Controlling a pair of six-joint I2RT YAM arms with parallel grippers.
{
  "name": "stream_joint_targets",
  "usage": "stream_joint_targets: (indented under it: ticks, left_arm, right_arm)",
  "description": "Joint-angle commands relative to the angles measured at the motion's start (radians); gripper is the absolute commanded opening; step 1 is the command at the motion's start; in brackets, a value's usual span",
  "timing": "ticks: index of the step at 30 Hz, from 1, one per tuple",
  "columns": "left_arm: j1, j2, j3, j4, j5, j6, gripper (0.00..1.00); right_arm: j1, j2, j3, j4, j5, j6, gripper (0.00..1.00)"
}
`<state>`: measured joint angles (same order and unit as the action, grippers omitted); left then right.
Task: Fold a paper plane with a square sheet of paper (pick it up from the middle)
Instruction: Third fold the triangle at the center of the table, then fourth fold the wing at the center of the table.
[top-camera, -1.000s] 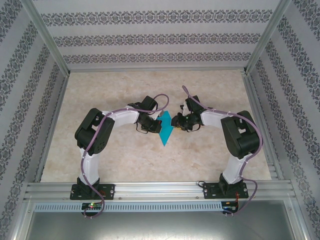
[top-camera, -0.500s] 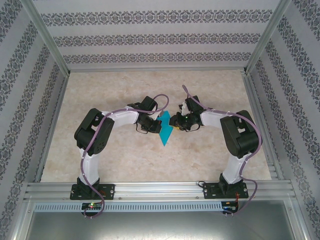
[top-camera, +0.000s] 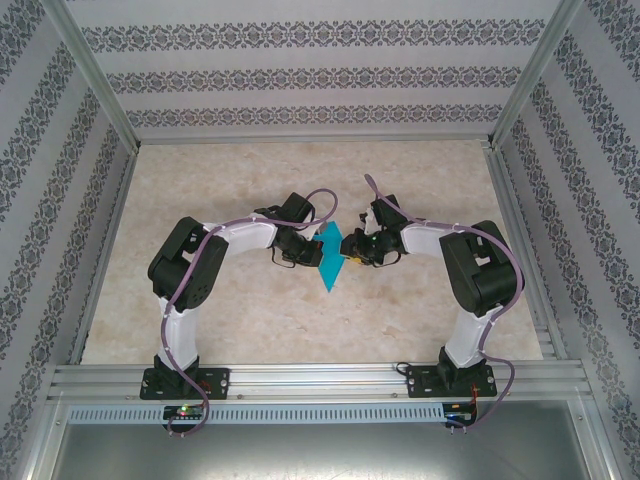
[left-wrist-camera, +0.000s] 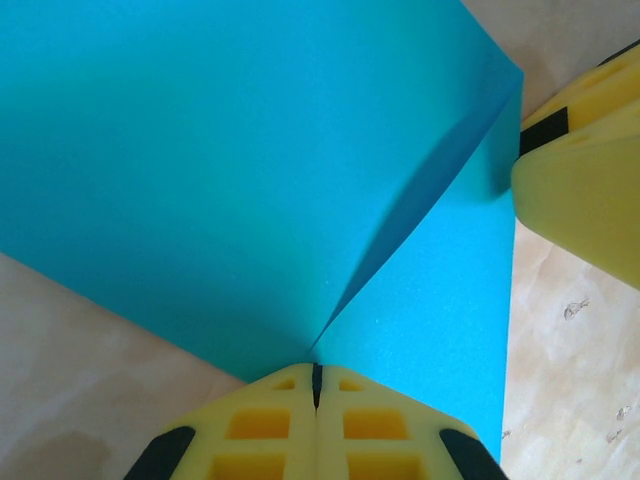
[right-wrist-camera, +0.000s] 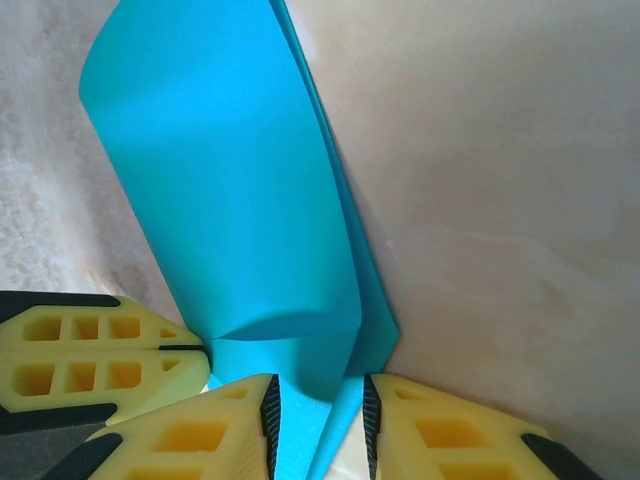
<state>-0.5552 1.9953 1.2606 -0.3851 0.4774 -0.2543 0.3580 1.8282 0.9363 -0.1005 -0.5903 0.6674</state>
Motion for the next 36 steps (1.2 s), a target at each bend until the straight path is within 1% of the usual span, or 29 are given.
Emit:
stream_joint_targets:
  ticks: [1, 10, 13, 19, 22, 24, 28, 36]
  left_arm:
    - [0.005, 0.054, -0.05, -0.107, -0.092, -0.002, 0.0]
    - [0.005, 0.059, -0.049, -0.104, -0.087, -0.005, 0.0]
    - [0.004, 0.053, -0.05, -0.103, -0.086, -0.006, 0.0]
    - [0.004, 0.042, -0.046, -0.098, -0.066, -0.014, 0.0]
    - [0.006, 0.035, -0.044, -0.097, -0.058, -0.017, 0.01]
    - [0.006, 0.032, -0.042, -0.095, -0.051, -0.019, 0.01]
    - [0.005, 0.02, -0.044, -0.09, -0.039, -0.027, 0.02]
    - [0.008, 0.008, -0.046, -0.092, -0.033, -0.032, 0.02]
  right_arm:
    - [0.013, 0.012, 0.018, 0.027, -0.032, 0.007, 0.29]
    - [0.012, 0.005, -0.022, 0.101, -0.095, 0.046, 0.29]
    - [0.017, 0.003, -0.035, 0.103, -0.098, 0.045, 0.28]
    - [0.023, 0.0, -0.07, 0.163, -0.116, 0.07, 0.25]
    - [0.028, -0.005, -0.075, 0.154, -0.1, 0.057, 0.21]
    - [0.032, 0.0, -0.065, 0.114, -0.07, 0.028, 0.19]
    - [0.033, -0.001, -0.064, 0.096, -0.028, 0.01, 0.12]
    - [0.069, 0.001, -0.007, -0.01, 0.051, -0.044, 0.07]
